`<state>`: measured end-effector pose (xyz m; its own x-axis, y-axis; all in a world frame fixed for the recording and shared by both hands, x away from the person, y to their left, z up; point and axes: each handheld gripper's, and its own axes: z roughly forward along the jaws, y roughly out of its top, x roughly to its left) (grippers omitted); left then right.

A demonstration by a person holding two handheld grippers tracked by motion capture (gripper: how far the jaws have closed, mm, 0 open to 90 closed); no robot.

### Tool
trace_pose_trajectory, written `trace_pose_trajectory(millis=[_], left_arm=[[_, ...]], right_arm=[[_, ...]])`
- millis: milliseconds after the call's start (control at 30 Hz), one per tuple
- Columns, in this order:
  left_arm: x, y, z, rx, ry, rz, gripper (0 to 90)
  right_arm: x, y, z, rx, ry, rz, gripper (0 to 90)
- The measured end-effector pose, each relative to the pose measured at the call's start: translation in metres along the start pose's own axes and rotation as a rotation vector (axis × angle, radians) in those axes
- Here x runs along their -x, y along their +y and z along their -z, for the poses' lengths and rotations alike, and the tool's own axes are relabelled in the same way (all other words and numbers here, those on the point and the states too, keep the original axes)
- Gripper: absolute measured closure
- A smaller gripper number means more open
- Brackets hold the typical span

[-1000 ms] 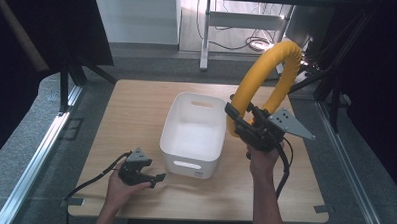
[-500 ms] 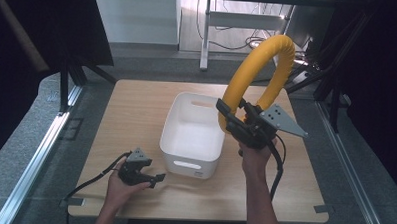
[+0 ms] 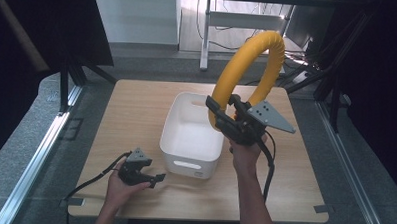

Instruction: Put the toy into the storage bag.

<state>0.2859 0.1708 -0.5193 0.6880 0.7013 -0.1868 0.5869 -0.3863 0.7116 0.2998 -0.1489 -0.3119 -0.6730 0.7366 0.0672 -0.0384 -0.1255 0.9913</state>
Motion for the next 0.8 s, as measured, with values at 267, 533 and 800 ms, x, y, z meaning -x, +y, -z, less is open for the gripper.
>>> trace_pose_trajectory(millis=[267,533,800], left_arm=[[0.000,0.000,0.000,0.001,0.000,0.002,19.5],[0.000,0.000,0.001,0.004,-0.002,0.001,19.5],[0.000,0.000,0.002,0.003,0.000,-0.001,19.4]], right_arm=[[-0.009,-0.002,-0.011,-0.004,0.014,0.004,50.2],[-0.023,-0.006,-0.022,-0.009,0.040,0.011,50.2],[-0.034,-0.011,-0.032,-0.017,0.067,0.009,50.1]])
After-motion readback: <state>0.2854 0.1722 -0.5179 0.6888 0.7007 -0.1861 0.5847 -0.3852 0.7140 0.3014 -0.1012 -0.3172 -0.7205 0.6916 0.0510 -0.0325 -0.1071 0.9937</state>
